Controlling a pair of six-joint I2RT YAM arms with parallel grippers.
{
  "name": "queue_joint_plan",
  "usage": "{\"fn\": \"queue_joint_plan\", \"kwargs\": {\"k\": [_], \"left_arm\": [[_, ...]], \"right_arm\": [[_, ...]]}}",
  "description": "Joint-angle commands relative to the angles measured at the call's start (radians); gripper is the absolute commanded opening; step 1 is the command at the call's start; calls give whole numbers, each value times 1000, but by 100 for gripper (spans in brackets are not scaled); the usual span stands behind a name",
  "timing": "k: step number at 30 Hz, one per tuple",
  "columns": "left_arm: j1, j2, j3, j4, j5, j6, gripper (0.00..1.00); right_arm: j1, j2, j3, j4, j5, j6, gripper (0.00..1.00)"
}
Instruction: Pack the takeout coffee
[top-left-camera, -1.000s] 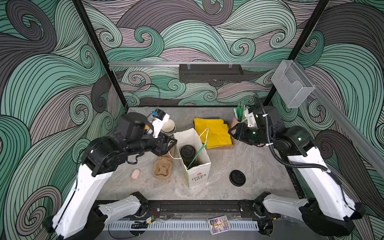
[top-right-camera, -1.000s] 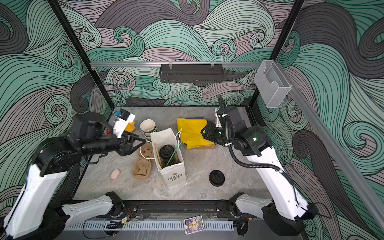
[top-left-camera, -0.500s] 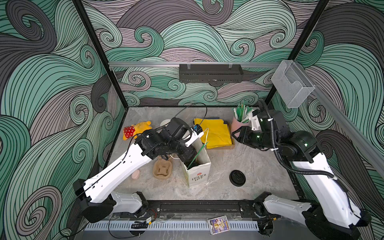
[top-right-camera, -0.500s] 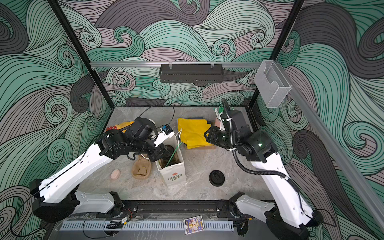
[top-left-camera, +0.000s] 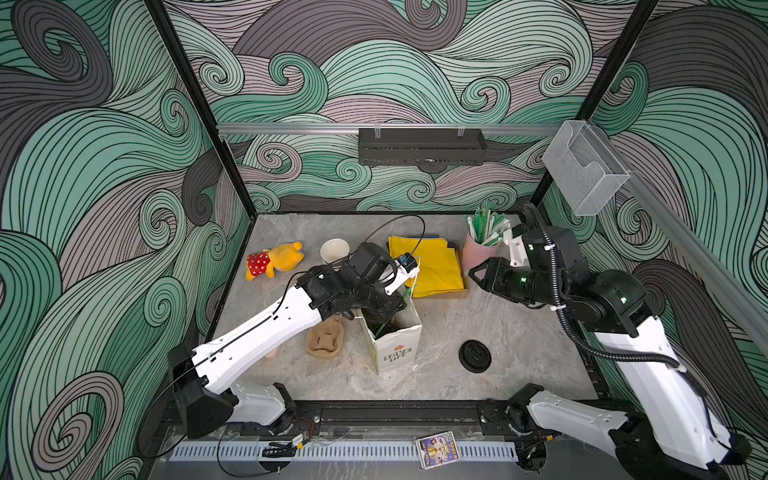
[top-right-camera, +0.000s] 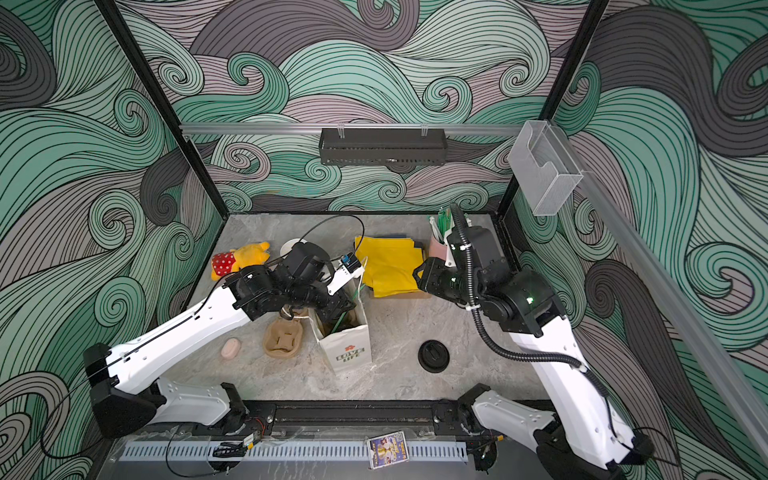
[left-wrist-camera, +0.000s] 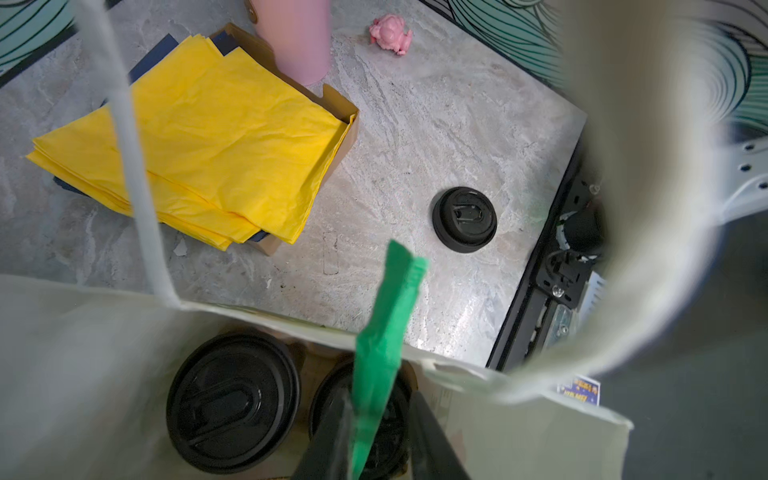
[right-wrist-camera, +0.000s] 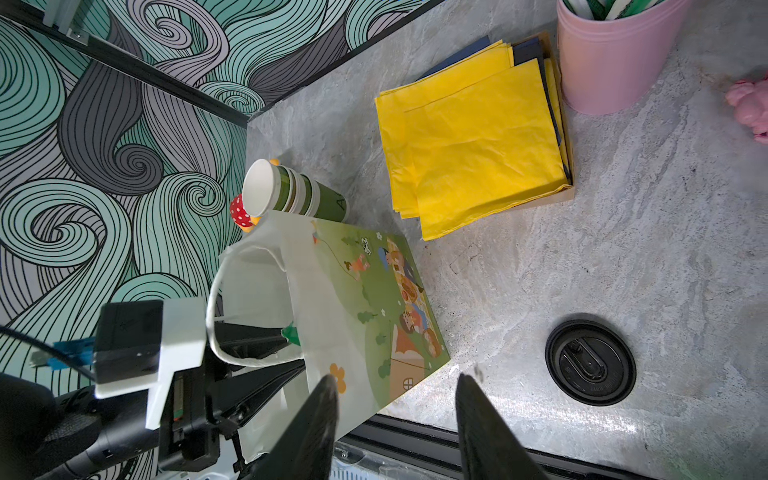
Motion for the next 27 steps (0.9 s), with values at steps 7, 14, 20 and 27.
{"fn": "queue_joint_plan", "kwargs": {"k": [7,14,20,27], "left_arm": [[-7,-5,-21,57,-11,-13,9],[-7,-104,-97,109,-86,-90,2],[-8,-169,-153,172,-198,-187,0],[-5,-170,-158,140,-353,-324,3]], "right_arm": [[-7,-14,-14,-19,27,26,48],[-7,-16,-22,-17,28,26,48],[-6,-19,-30,-18,25,27,48],[-6,-20,-36,-17,26,30,48]]}}
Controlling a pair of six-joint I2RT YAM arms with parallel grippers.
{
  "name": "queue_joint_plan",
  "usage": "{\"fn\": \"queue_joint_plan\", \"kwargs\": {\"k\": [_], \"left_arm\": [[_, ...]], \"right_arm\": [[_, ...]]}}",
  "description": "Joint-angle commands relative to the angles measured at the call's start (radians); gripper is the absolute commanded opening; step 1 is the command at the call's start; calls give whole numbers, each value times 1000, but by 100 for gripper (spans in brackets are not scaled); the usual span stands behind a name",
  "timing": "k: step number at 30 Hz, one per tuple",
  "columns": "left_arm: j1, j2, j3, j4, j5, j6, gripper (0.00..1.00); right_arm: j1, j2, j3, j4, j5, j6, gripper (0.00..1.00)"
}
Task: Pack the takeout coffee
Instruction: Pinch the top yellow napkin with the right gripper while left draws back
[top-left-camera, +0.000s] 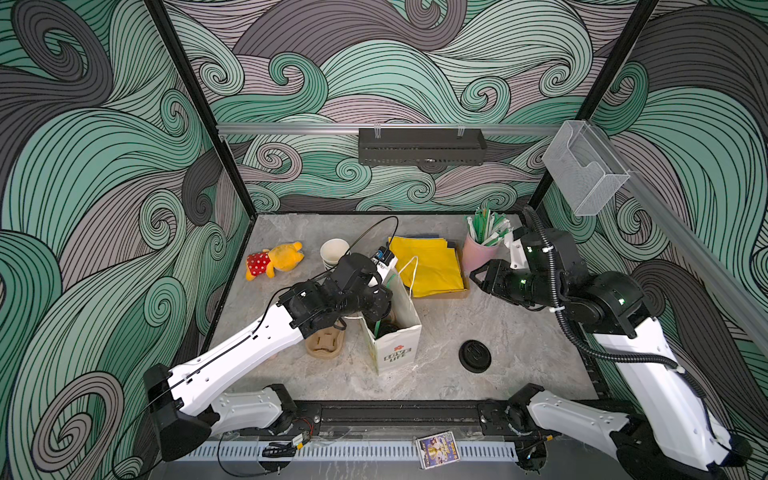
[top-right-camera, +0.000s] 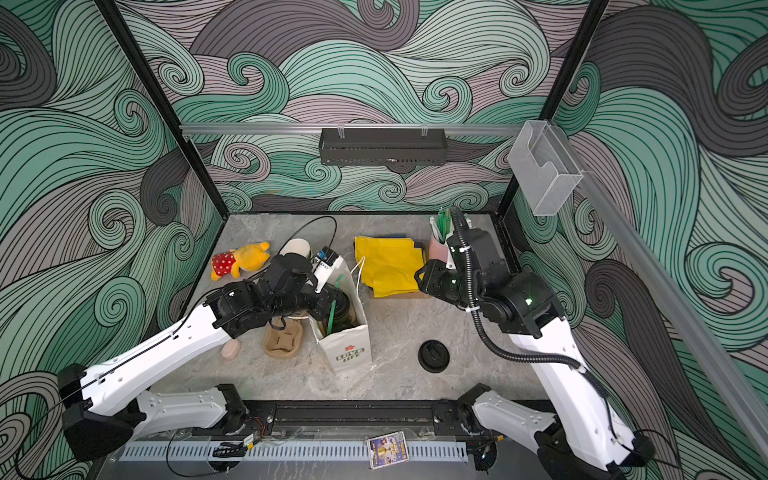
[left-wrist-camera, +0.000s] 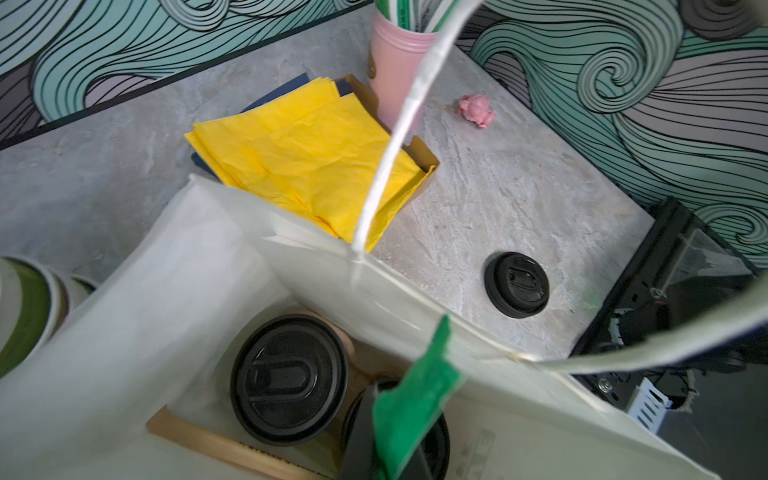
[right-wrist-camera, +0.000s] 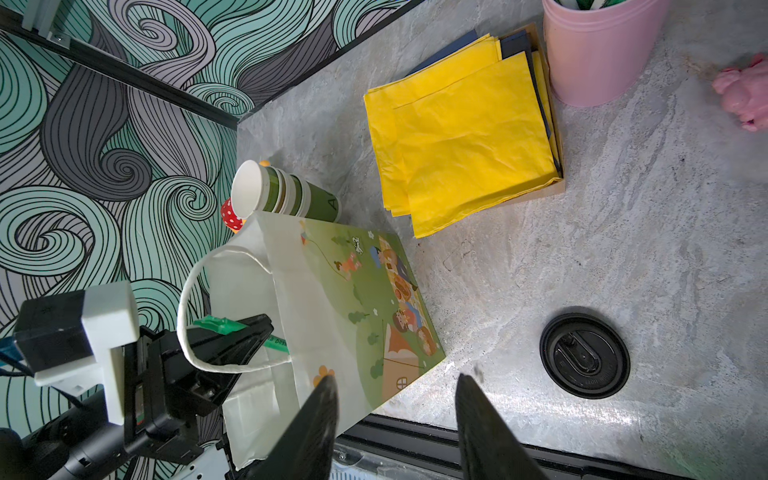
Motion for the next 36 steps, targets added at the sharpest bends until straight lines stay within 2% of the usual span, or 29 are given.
{"fn": "queue_joint_plan", "kwargs": {"k": [1,4,7,10,14,18,22,27,29,36], "left_arm": [[-4,5,22,-29,-124,-96,5],[-4,1,44,-54,-201,-115,20],[-5,-28,77,-50,-250,-117,24],[-4,-49,140,-73,-296,-113,35],[-2,-66,254,-120,-365,-101,36],[17,-81,336,-126,-425,-90,36],[83,-96,365,-125,-417,-152,37],[164,-129,342,-133,-355,-237,37],[195,-136,338,-148,-323,-260,37],[235,-127,367,-210,-276,-270,37]], "right_arm": [[-3,-9,-9,-15,16,15,48],[-2,-11,-9,-17,16,16,48],[-4,-9,-9,-28,21,17,48],[-9,12,-8,-42,15,6,48],[-8,96,7,-54,-13,-37,48],[-1,208,-37,6,-71,-130,48],[14,316,-130,128,-129,-230,49],[38,440,-208,276,-136,-361,58],[39,511,-177,289,-116,-418,63],[75,757,39,181,21,-585,66]]}}
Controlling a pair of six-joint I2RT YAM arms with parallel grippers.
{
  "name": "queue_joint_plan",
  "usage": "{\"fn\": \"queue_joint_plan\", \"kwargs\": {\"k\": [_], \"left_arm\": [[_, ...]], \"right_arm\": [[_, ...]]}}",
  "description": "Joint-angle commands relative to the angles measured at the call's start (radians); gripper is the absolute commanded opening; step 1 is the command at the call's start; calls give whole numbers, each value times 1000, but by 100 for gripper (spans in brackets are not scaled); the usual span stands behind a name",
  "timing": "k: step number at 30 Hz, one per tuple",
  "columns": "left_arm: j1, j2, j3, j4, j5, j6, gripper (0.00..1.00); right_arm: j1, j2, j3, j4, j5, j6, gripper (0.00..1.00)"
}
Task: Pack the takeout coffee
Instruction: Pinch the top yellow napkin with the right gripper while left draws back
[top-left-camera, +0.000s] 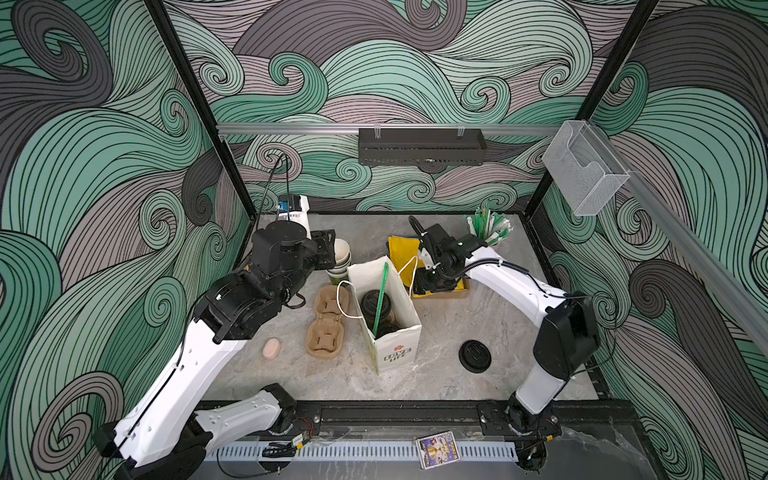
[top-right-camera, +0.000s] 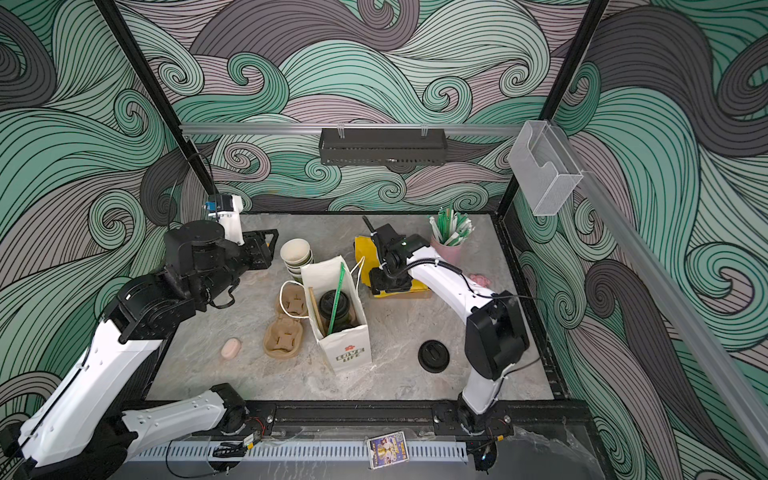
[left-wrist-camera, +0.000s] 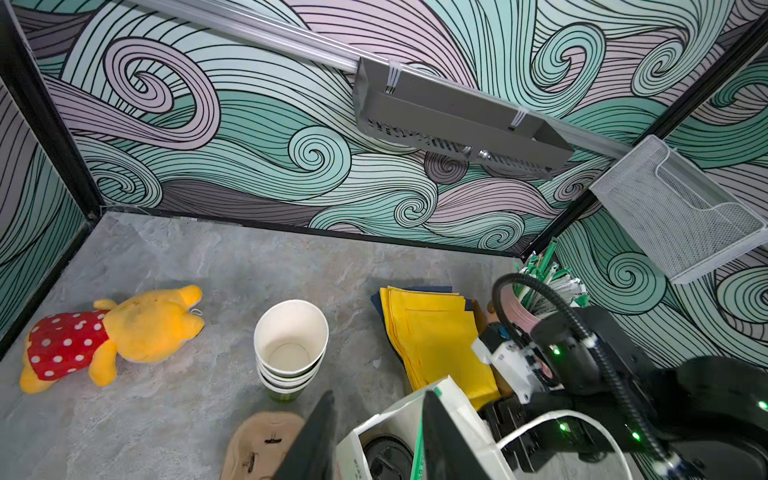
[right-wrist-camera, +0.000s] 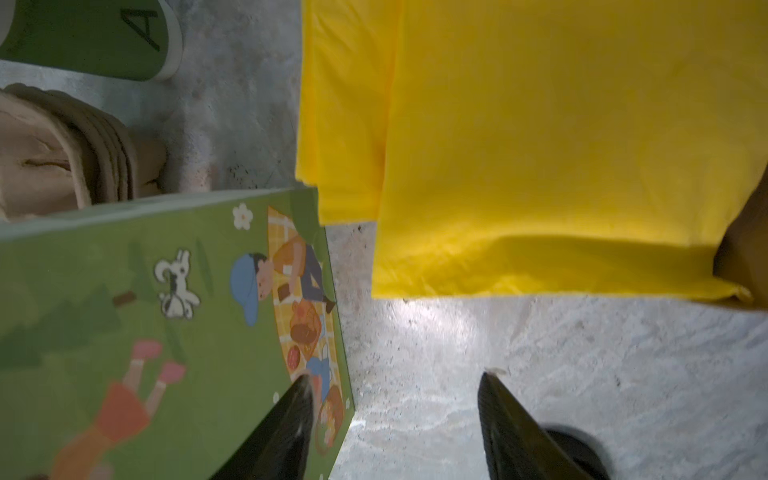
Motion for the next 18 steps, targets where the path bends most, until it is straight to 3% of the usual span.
{"fn": "queue_joint_plan", "kwargs": {"k": [1,4,12,18], "left_arm": [[13,3,32,-58,39,-24,37],[17,8,31,-42,48,-31,36],[19,24,36,-25,72,-45,36],[22,34,42,-13,81,-41,36]], "right_arm": [[32,76,85,-59,111,-130,67],[54,125,108,-73,201,-171,72],[94,197,126,-99,305,-256,82],[105,249,169,-138,410,-279,76]]}}
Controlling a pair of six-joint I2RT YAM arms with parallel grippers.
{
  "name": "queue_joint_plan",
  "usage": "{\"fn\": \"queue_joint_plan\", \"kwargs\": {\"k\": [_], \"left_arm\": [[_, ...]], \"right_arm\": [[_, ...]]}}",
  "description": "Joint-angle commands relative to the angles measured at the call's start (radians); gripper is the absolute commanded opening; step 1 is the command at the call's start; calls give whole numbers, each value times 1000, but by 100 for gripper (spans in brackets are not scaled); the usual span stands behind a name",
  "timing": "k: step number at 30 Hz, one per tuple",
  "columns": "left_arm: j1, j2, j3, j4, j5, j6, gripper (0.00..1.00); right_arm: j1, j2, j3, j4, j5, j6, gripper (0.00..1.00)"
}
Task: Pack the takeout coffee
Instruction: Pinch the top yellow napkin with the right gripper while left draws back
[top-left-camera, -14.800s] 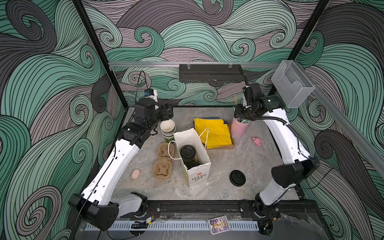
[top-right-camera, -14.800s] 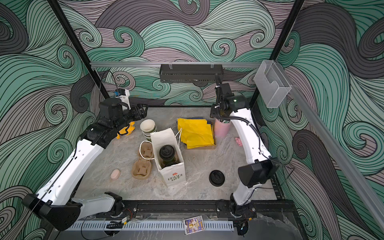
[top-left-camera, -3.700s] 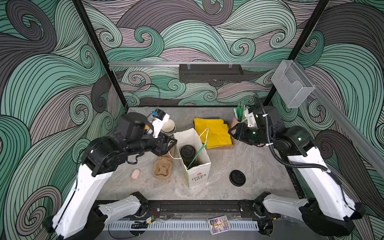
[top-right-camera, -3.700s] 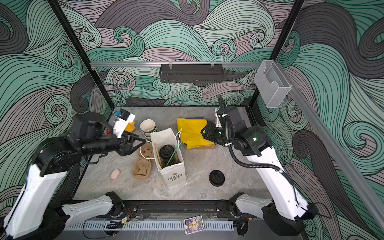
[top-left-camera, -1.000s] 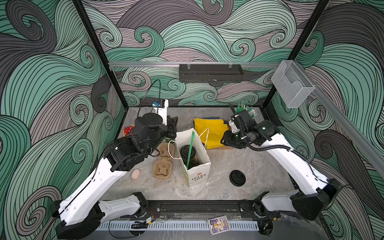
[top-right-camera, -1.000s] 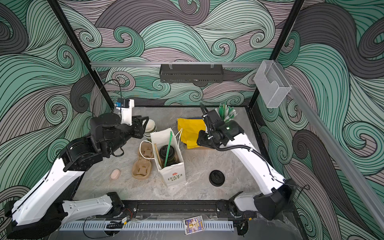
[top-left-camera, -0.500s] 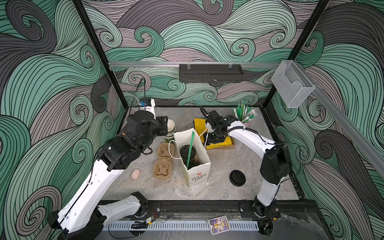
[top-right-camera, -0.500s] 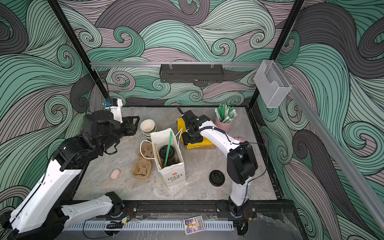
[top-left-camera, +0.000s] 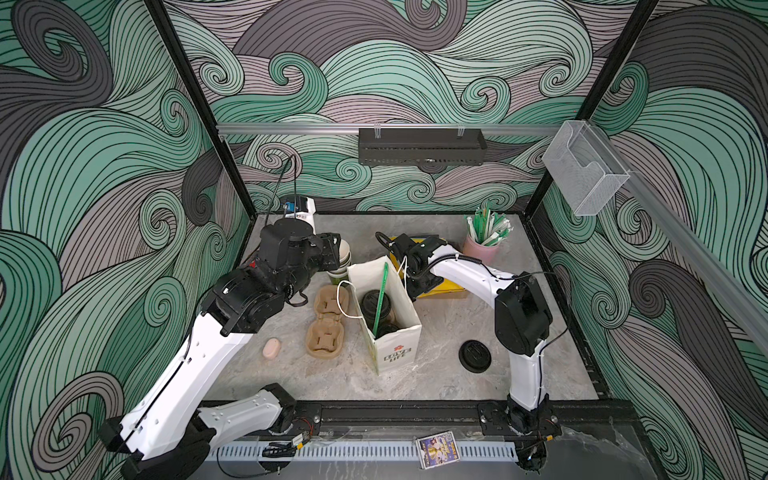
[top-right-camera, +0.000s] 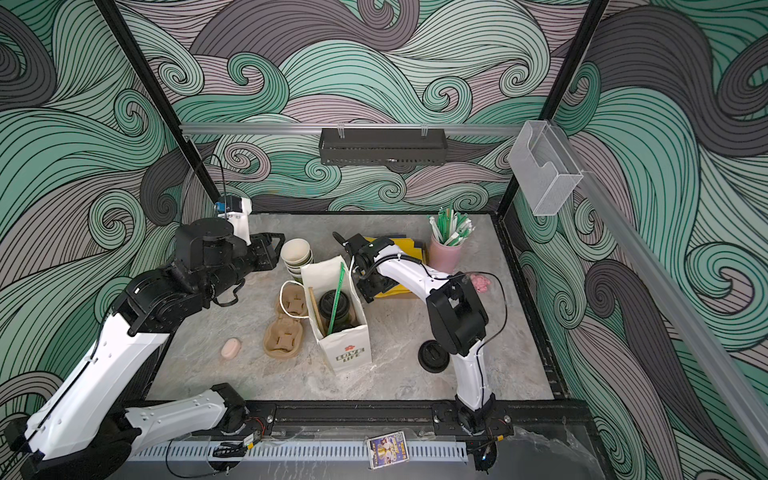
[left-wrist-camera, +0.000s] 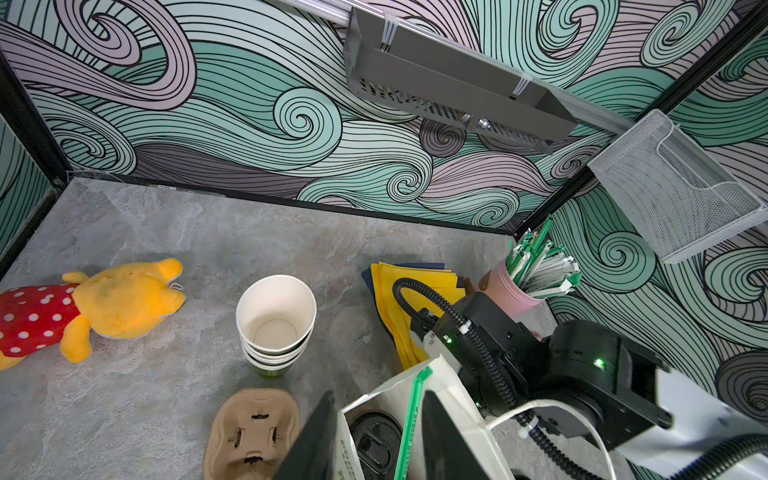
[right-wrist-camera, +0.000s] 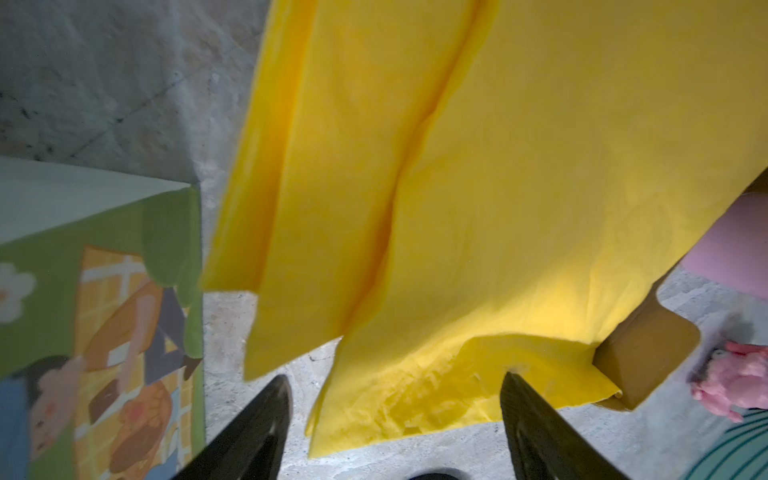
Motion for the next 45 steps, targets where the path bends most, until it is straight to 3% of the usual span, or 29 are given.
{"fn": "queue_joint_plan", "kwargs": {"k": [1,8,11,14,18,23,31,35,40,45], "left_arm": [[8,6,36,11,16,-9,36],[9,7,29,15,21,-11,36],[11,10,26,23,32,-16,36],[11,16,27,29,36,-19,36],[11,22,31,34,42,-20,36],[12,24,31,36,44,-20,35],[12,23,38,39,52,-14,35],[13,25,44,41,57,-10,35],[13,43,69,58,77,40,35],[12,114,144,106,141,176,36]], "right_arm": [[9,28,40,-50,92,-48,75],[34,66,72,-87,82,-83,77],[46,76,71,-88,92,-98,84],[48,81,71,-89,124,-102,84],[48,82,76,-94,177,-103,72],[48,76,87,-105,185,-113,44],[23,31,89,-85,77,-96,9],[-19,-18,79,-56,-26,-84,0],[-93,-113,67,-27,-159,-60,0],[-199,-225,91,-26,-353,-12,0]]}}
